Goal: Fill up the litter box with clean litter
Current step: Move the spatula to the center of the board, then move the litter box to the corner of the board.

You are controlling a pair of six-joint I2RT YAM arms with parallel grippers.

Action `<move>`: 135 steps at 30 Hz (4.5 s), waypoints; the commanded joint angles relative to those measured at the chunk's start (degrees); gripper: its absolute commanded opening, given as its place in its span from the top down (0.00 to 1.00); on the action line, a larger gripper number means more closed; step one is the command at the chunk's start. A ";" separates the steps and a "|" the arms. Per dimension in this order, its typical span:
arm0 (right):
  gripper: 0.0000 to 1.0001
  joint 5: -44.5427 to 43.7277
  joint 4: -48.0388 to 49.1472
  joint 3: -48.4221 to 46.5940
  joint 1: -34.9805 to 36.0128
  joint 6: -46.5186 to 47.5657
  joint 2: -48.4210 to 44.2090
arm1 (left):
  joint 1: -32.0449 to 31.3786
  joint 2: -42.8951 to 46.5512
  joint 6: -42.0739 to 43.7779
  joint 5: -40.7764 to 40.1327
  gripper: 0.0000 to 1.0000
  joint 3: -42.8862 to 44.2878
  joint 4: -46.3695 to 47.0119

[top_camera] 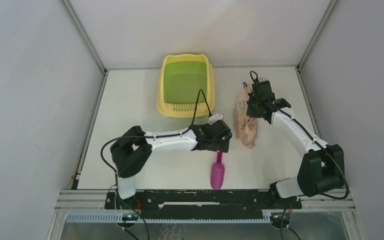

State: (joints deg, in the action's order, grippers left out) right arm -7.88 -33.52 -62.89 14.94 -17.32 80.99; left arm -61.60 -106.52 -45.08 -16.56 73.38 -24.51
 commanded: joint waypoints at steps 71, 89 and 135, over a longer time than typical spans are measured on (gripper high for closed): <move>1.00 7.26 -1.57 6.19 -11.68 -2.18 -5.92 | 19.77 -21.64 5.45 3.48 0.10 35.55 3.59; 1.00 10.13 -0.04 7.43 -11.05 -2.04 -5.66 | 30.91 -2.00 -0.71 -1.86 0.09 -2.70 13.46; 1.00 8.46 -1.27 5.94 -6.72 -1.26 -4.11 | 58.11 -1.22 -15.15 -8.02 0.06 7.17 -3.21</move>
State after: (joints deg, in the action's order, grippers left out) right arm 1.52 -31.20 -55.99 7.62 -19.68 76.60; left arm -4.84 -105.54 -56.27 -22.83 74.98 -26.11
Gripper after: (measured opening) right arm 0.128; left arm 0.934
